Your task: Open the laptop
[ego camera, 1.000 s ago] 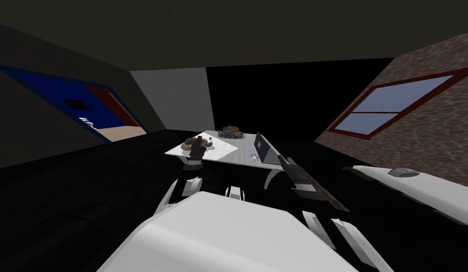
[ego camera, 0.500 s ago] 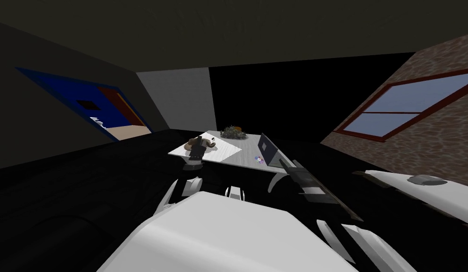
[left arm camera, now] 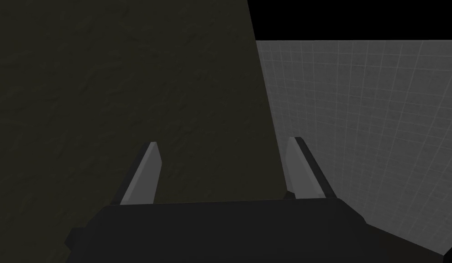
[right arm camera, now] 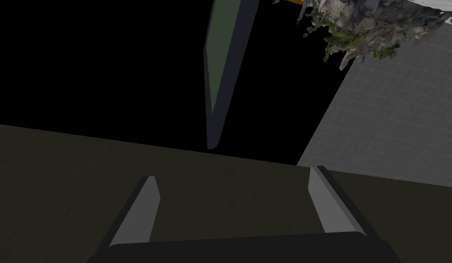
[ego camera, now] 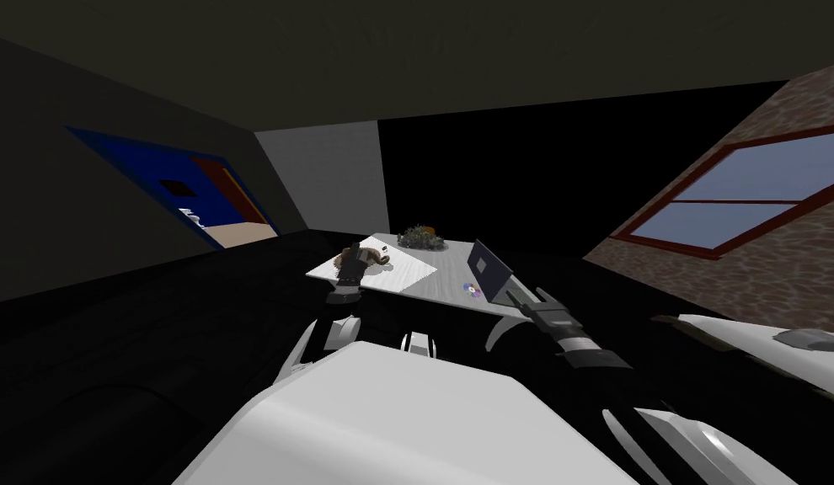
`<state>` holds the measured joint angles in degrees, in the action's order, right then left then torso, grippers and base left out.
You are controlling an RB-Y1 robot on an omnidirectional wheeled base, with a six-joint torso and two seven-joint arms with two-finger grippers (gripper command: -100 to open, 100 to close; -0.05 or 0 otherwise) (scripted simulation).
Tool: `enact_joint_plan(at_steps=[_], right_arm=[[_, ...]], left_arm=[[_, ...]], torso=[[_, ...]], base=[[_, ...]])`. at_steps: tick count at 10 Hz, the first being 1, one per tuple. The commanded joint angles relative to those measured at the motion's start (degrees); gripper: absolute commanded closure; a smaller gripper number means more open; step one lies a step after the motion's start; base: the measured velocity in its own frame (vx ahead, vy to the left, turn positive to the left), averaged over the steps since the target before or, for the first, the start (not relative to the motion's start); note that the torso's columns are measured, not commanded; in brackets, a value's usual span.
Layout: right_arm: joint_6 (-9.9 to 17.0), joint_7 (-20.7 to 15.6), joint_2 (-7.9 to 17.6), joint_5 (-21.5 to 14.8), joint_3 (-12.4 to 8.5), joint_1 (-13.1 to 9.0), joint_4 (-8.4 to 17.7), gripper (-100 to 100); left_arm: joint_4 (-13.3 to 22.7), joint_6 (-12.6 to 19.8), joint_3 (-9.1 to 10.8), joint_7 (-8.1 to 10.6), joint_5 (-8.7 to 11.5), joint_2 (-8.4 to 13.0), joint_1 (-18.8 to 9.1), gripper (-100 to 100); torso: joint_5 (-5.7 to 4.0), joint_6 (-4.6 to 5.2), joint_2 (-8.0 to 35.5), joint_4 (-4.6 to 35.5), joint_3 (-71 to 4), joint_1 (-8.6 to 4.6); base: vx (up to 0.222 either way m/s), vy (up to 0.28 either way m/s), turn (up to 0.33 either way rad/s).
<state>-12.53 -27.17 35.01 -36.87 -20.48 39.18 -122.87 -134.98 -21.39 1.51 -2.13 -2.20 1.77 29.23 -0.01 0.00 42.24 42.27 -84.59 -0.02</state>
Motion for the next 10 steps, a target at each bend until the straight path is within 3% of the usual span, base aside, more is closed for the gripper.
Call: enact_joint_plan(at_steps=[1,10], right_arm=[[1.7,-2.9,3.8,-4.3,-1.7,1.0,1.9,-100],[6.5,-9.8,15.1,-15.6,-7.2,4.7,5.6,-100]], left_arm=[[0.0,0.0,0.00,0.00,0.0,0.0,0.0,0],[0.0,0.0,0.00,0.00,0.0,0.0,0.0,0]], torso=[[-0.01,0.00,0.1,0.0,0.0,-0.02],[0.01,0.00,0.1,0.0,0.0,0.02]], base=[[0.041,0.078,0.054],[0.039,0.065,0.041]])
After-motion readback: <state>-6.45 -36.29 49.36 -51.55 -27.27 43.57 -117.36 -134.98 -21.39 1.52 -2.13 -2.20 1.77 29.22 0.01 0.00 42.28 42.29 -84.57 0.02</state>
